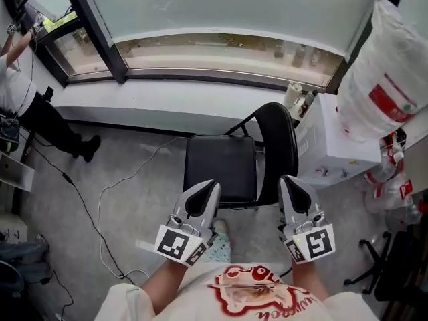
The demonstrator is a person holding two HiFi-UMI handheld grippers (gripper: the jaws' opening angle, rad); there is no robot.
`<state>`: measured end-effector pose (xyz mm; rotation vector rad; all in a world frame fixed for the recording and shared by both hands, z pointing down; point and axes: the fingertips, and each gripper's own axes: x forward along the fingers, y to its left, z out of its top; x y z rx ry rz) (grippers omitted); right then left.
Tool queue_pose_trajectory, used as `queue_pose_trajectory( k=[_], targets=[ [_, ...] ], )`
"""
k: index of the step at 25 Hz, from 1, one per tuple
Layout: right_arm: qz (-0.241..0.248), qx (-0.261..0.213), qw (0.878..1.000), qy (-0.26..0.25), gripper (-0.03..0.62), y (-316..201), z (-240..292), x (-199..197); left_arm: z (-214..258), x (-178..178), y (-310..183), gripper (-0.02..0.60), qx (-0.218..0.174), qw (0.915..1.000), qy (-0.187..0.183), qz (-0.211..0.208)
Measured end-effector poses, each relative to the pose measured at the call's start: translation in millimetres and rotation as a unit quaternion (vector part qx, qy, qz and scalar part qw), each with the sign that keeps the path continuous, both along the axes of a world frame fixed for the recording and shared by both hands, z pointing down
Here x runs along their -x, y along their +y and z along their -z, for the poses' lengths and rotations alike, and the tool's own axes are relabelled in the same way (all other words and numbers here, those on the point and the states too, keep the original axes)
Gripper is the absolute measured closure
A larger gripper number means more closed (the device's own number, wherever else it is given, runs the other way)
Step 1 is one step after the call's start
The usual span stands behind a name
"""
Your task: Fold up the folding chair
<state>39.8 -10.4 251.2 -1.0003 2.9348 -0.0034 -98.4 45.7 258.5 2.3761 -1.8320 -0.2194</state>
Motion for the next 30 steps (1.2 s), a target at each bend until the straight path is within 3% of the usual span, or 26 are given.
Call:
queue_pose_trajectory(
  k=[5, 11, 14, 16, 18, 21, 23, 27, 30],
  targets=[
    [-0.064, 0.028, 0.997, 0.026, 0.568, -41.5, -26.2, -4.8, -28.6, 37.3, -40.2, 0.577, 0.036, 0.9993, 0.002, -0.010],
    [-0.098, 0.059, 0.991, 0.069, 0.559, -73.1, -63.0, -26.4, -66.7, 57.2, -66.8, 0.577, 0.071, 0.9974, 0.007, 0.008],
    [-0.119, 0.079, 0.986, 0.091, 0.526, -95.2, -80.6, -45.0, -92.9, 70.5, -79.8, 0.577, 0.087, 0.9956, 0.023, 0.025],
    [-0.138, 0.105, 0.980, 0.100, 0.494, -106.0, -98.0, -61.8, -128.9, 85.8, -85.9, 0.577, 0.120, 0.9912, 0.033, 0.045],
    [-0.150, 0.131, 0.975, 0.100, 0.464, -111.4, -116.1, -73.8, -178.8, 105.3, -85.9, 0.577, 0.168, 0.9827, 0.030, 0.071],
    [-0.151, 0.168, 0.970, 0.089, 0.367, -119.8, -141.6, -76.9, -249.9, 134.6, -81.0, 0.574, 0.235, 0.9656, 0.034, 0.106],
    [-0.150, 0.179, 0.969, 0.085, 0.316, -127.9, -155.1, -77.0, -288.9, 152.1, -78.3, 0.523, 0.271, 0.9527, 0.043, 0.130],
    [-0.136, 0.182, 0.965, 0.128, 0.298, -129.7, -182.2, -76.0, -349.4, 174.2, -57.0, 0.476, 0.328, 0.9307, 0.031, 0.158],
    [-0.121, 0.221, 0.962, 0.102, 0.290, -129.7, -188.6, -79.2, -384.5, 181.5, -43.3, 0.396, 0.365, 0.9138, 0.055, 0.170]
  ],
)
